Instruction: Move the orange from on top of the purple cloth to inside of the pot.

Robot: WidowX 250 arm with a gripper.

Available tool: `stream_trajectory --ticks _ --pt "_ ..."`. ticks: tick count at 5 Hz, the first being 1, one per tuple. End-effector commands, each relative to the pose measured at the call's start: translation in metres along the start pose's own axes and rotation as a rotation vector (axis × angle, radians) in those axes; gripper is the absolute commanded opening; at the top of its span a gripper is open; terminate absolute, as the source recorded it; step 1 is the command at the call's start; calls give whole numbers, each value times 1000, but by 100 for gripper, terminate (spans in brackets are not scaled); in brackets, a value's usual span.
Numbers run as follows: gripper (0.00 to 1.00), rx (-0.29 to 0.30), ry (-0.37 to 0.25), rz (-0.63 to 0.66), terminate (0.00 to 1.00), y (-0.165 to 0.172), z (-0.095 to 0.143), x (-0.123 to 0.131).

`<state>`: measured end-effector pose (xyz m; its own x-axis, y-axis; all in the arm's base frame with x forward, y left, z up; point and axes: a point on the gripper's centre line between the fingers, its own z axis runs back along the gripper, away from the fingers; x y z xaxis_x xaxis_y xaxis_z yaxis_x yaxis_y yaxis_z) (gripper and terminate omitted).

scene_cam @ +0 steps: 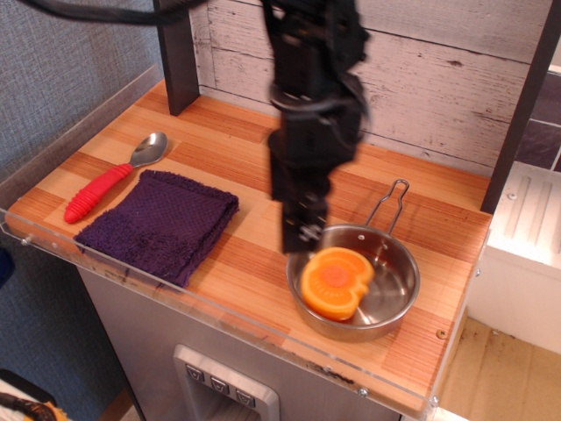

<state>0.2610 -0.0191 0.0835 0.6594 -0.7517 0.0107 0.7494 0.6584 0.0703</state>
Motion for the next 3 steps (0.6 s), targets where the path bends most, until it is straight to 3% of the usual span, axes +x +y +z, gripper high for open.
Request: stream_trajectory --ticks 1,2,3 --pt "100 114 30 488 0 39 41 -59" --pt "100 84 26 641 0 34 38 -63" --pt "100 37 -8 698 0 29 33 -64"
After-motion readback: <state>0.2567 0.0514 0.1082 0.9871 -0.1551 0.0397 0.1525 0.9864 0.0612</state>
